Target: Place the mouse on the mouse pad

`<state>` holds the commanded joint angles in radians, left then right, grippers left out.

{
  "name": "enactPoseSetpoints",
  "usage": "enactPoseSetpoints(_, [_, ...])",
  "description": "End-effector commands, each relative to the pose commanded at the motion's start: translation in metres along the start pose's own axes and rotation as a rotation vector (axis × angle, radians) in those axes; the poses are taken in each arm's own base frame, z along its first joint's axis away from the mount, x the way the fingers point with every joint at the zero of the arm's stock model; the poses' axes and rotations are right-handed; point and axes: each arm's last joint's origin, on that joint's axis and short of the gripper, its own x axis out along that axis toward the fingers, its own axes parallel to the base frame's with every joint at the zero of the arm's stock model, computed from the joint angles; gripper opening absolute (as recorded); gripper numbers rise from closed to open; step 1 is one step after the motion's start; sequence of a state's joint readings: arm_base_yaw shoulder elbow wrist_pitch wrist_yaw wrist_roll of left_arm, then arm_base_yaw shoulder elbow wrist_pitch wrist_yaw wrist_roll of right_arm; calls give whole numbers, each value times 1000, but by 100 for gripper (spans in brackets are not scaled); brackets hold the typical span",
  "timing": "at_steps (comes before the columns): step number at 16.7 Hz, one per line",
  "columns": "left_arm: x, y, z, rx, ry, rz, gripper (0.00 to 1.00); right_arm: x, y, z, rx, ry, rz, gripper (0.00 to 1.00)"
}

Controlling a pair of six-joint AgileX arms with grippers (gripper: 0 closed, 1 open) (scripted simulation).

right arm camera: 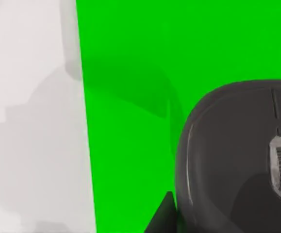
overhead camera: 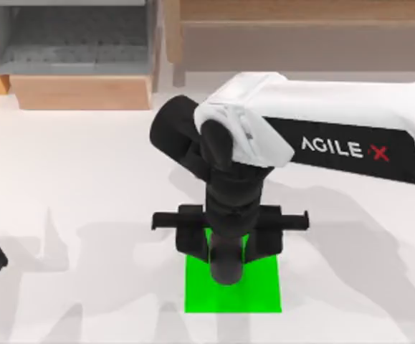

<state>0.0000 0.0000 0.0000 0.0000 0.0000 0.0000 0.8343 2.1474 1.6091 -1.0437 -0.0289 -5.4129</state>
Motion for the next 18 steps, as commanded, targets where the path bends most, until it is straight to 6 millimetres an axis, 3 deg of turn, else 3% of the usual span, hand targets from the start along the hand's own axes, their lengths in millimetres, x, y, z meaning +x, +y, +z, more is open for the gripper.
enactPoseSetpoints(6, [0, 0, 0, 0, 0, 0, 100, 8, -4, 3, 8, 3, -18, 0])
enactPoseSetpoints(18, [0, 0, 0, 0, 0, 0, 100, 8, -4, 3, 8, 3, -18, 90])
